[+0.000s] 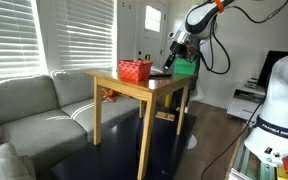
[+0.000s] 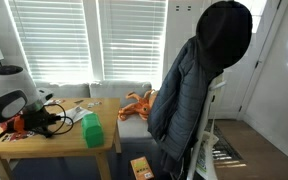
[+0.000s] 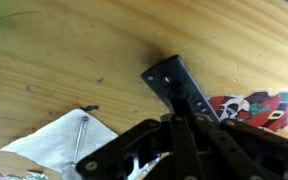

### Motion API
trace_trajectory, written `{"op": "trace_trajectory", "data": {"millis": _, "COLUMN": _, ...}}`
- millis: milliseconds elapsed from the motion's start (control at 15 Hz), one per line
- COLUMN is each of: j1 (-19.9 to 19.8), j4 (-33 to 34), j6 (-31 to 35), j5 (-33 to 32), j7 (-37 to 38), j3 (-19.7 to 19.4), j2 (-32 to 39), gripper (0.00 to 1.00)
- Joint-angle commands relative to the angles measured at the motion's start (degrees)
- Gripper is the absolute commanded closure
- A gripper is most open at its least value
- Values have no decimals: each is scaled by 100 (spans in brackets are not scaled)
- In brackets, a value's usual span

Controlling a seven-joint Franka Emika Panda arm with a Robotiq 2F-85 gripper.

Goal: Press the button on the remote

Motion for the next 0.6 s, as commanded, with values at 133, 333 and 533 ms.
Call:
{"op": "trace_trajectory", "data": {"millis": 133, "j1": -86, "j4": 38, "j6": -293, "j5": 85, "j7": -35, "j3": 46, "j2": -331, "gripper": 100}}
{"op": "trace_trajectory", "data": {"millis": 333, "j1": -409, "j4": 173, "j6": -1146, "j5": -404, "j7": 826, "j3": 298, "j2": -566, "gripper": 74}}
{"op": "trace_trajectory", "data": {"millis": 533, "j1": -571, "j4": 373, "j6": -2061, "j5": -517, "j7": 1325, "j3": 426, "j2": -951, "gripper": 61}}
